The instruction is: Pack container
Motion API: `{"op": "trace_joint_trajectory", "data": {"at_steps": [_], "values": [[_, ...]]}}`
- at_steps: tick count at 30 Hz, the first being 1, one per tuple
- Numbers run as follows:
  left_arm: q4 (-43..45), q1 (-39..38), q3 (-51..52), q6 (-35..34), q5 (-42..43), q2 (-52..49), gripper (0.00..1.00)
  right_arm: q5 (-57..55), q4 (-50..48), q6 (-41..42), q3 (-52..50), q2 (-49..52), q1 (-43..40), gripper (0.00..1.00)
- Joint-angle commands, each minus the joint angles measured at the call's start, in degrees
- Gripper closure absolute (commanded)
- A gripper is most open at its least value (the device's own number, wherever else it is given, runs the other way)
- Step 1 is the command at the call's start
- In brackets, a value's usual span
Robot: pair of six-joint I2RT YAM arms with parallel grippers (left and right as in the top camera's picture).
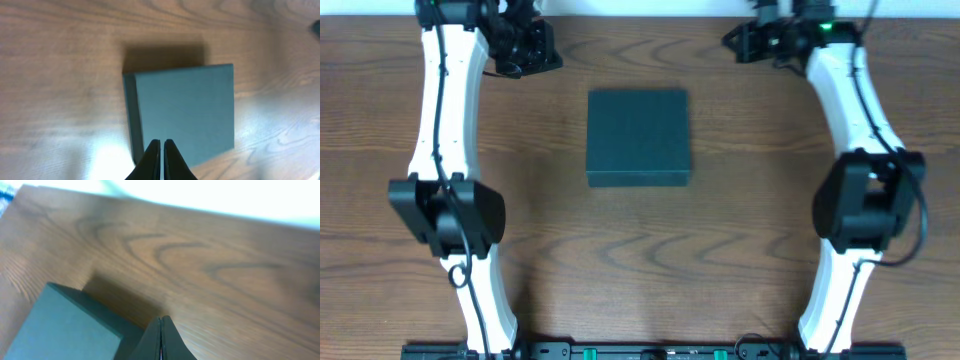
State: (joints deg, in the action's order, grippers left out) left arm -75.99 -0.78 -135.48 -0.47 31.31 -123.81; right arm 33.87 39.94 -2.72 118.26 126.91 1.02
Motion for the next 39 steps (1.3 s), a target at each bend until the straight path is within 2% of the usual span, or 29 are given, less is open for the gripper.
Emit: {"op": "trace_joint_trajectory", "data": {"at_steps": [1,6,14,20,24,32,35,39], "values": [[-2.69,-0.17,-0.98,-0.83,-4.26,5.14,0.94,-0.04,1.36,-1.27,0.59,-5.40,-0.70,0.98],[-8.52,-1.33,-0.96,1.75,-7.78,11.76,0.94,-0.04,9.01,-2.32,0.59,-10.49,0.11,0.99],[-18.21,-6.19,-0.55,7.72,-7.91,21.42,0.94,-0.02,31.36,-6.38,0.57,-15.69,6.51,0.98],[-19.67,-8.76,5.88,8.63,-7.50,31.17,0.94,-0.42,41.51,-10.19,0.48,-16.68,13.07,0.98],[-17.97,-8.79,17.62,10.16,-7.45,40.59,0.94,-4.55,43.56,-10.16,0.46,-18.51,16.09,0.98],[-2.01,-8.79,51.60,8.76,-2.64,64.50,0.94,-10.08,44.30,-10.21,-2.99,-31.69,18.18,0.98],[4.98,-8.79,63.19,4.87,-1.42,73.48,0.94,-10.93,39.17,-10.23,-13.16,-41.70,18.12,0.98],[9.29,-8.79,70.79,1.81,-1.42,79.47,0.94,-12.04,29.64,-10.21,-30.75,-54.82,18.08,0.98]]}}
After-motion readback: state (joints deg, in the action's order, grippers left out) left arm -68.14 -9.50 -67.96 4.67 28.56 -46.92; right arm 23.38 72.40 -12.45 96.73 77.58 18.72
